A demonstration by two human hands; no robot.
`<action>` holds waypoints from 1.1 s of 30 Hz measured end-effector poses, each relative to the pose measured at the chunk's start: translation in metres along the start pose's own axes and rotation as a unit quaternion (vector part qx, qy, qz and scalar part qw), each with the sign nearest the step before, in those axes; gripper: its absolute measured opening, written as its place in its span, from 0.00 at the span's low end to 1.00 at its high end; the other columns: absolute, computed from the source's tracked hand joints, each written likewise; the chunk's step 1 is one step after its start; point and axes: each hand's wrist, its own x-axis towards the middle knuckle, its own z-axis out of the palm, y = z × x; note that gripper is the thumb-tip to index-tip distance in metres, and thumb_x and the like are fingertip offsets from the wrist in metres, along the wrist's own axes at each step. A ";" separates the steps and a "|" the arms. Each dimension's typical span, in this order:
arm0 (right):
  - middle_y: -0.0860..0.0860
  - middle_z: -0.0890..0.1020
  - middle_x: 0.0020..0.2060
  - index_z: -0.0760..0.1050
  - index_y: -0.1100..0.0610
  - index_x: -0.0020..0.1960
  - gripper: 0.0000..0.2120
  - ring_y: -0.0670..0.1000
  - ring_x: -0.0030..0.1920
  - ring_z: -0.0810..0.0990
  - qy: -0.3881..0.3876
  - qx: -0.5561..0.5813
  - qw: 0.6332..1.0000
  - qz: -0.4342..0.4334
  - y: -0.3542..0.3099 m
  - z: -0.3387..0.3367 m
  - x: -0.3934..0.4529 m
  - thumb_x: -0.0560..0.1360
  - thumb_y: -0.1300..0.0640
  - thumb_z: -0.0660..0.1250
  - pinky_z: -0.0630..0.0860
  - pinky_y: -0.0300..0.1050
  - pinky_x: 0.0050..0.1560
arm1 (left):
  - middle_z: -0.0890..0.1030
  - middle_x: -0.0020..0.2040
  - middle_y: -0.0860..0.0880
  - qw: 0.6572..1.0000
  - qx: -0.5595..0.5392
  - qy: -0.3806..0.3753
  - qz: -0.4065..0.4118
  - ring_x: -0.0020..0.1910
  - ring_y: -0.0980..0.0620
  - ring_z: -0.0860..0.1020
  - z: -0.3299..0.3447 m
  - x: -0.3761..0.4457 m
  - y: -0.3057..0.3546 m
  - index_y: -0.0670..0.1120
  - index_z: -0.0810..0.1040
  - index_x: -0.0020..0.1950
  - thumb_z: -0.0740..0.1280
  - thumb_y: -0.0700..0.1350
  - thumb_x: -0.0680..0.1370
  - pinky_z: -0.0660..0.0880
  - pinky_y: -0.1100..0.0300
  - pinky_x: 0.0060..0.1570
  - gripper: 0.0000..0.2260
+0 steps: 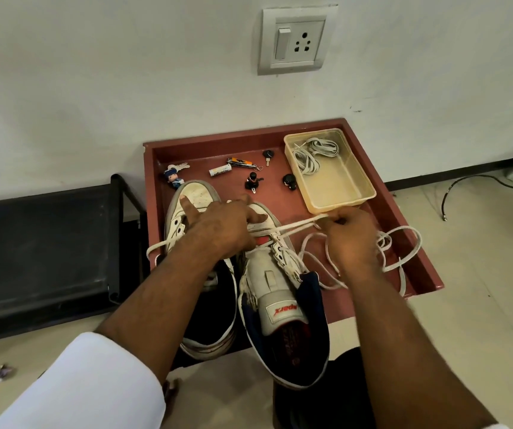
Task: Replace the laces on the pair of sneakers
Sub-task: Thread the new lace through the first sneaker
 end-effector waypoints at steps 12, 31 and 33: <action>0.44 0.72 0.21 0.74 0.54 0.27 0.17 0.43 0.24 0.69 -0.108 -0.061 0.992 -0.033 -0.005 0.022 -0.012 0.74 0.57 0.72 0.67 0.37 0.30 | 0.57 0.78 0.63 1.000 -0.007 0.005 0.004 0.77 0.48 0.60 -0.001 0.000 -0.001 0.66 0.71 0.69 0.70 0.59 0.74 0.33 0.26 0.67 0.23; 0.52 0.81 0.32 0.80 0.56 0.39 0.05 0.54 0.36 0.80 0.109 0.148 0.978 0.103 -0.008 -0.012 -0.005 0.74 0.61 0.71 0.79 0.48 0.42 | 0.56 0.79 0.62 0.999 -0.035 -0.003 -0.002 0.78 0.48 0.57 -0.004 -0.004 0.000 0.66 0.69 0.70 0.72 0.53 0.75 0.35 0.27 0.68 0.26; 0.53 0.80 0.33 0.79 0.58 0.40 0.06 0.54 0.36 0.78 0.143 0.135 0.974 0.110 0.000 -0.028 0.000 0.74 0.57 0.72 0.78 0.50 0.42 | 0.56 0.79 0.62 0.999 -0.036 -0.003 -0.005 0.78 0.48 0.57 -0.004 -0.004 0.000 0.66 0.69 0.70 0.72 0.52 0.74 0.35 0.27 0.68 0.26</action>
